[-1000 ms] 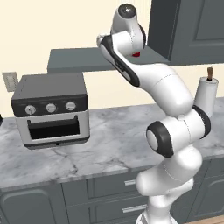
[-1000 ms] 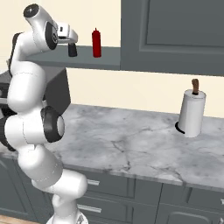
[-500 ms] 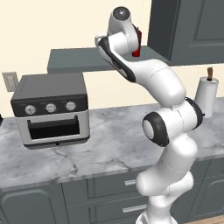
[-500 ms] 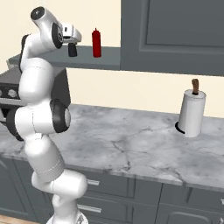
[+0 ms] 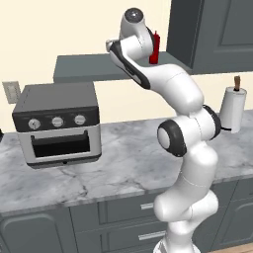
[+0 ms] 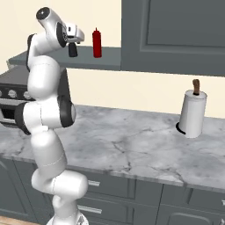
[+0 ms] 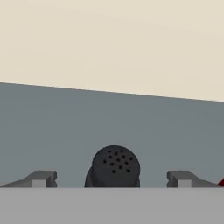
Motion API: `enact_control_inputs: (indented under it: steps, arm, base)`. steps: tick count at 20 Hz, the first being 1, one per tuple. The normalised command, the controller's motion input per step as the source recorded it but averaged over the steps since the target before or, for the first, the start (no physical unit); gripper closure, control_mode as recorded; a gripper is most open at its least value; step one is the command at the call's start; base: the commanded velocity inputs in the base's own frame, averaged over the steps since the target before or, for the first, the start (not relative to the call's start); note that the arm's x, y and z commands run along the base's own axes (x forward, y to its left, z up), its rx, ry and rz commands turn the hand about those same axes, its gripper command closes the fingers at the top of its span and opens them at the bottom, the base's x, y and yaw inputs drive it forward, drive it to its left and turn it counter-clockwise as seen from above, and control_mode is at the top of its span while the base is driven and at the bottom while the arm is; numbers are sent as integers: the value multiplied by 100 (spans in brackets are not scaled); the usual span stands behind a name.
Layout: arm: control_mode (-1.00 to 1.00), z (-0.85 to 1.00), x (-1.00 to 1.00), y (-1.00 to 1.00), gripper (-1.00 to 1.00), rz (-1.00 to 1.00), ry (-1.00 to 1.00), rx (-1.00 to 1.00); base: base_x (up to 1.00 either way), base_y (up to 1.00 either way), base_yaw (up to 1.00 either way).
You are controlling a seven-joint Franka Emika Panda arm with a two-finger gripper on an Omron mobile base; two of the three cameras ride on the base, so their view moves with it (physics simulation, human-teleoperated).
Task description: Move the shaker and ketchup from the cabinet to the dining counter.
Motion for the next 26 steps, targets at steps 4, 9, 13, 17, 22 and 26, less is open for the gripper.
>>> enact_control_inputs:
  steps: [4, 9, 13, 17, 22, 26]
  arm:
    - [-100, -16, 29, 0, -100, 0, 1, 0]
    - [-100, -15, 30, 1, -100, 0, 1, 0]
    - [-100, -3, 2, 2, 100, 0, 0, 0]
    - [-100, 0, -21, 0, 100, -2, 0, 0]
    - [-100, 6, -88, 0, 100, -1, -10, 0]
    - [-100, 24, -100, -6, 100, 0, -26, 1]
  base:
    - [0, 0, 0]
    - [0, 0, 0]
    - [0, 0, 0]
    - [0, 0, 0]
    - [0, 0, 0]
    - [0, 0, 0]
